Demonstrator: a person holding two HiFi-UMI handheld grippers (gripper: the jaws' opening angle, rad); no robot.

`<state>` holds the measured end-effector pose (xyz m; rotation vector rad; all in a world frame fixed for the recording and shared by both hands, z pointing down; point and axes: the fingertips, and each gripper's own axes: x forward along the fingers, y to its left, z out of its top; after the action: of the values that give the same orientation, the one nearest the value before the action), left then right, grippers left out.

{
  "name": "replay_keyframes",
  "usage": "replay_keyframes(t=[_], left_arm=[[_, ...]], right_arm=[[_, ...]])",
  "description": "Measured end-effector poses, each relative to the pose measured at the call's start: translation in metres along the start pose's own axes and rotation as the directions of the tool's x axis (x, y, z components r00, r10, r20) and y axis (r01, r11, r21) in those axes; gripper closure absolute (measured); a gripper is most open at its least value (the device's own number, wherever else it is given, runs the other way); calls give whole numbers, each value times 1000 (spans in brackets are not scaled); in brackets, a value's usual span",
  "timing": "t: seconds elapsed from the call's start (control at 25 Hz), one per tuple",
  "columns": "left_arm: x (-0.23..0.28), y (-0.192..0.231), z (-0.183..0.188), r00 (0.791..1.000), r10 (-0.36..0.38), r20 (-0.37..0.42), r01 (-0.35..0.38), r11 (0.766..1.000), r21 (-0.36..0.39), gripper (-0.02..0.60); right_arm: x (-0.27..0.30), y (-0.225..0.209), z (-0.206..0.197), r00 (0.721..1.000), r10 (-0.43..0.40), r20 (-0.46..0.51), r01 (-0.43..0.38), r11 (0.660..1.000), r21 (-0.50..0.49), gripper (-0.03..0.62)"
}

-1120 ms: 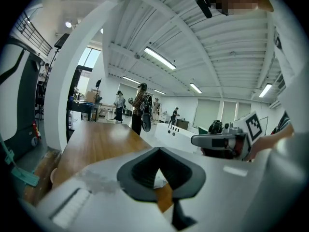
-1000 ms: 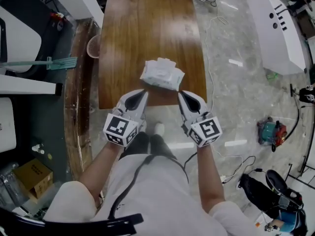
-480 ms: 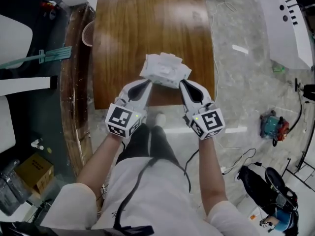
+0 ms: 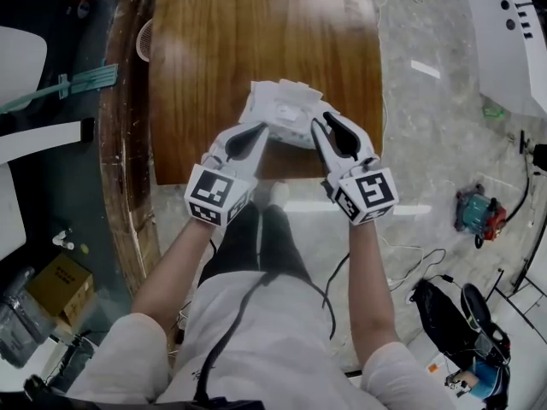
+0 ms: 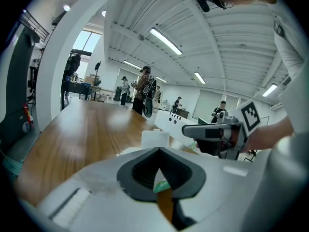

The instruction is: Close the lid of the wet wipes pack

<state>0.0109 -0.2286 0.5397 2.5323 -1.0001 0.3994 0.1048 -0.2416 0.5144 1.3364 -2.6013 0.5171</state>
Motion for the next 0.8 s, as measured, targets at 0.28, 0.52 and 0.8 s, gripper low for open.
replay_keyframes(t=[0.28,0.52,0.8], left_arm=[[10,12,-11,1000,19,-24,-19,1000,-15,578],[15,13,-18,999,17,-39,-17,1000,-15,565],[12,19,-21,999,28,-46,-29,999,-15,565]], right_arm=[[21,-11,-11,999,25,-44,-27,999,-39,444],[34,-22,-15,998,39,-53,-41,999,-36,388],[52,-21,-22,993,75,-88,-82,994,-70,367]])
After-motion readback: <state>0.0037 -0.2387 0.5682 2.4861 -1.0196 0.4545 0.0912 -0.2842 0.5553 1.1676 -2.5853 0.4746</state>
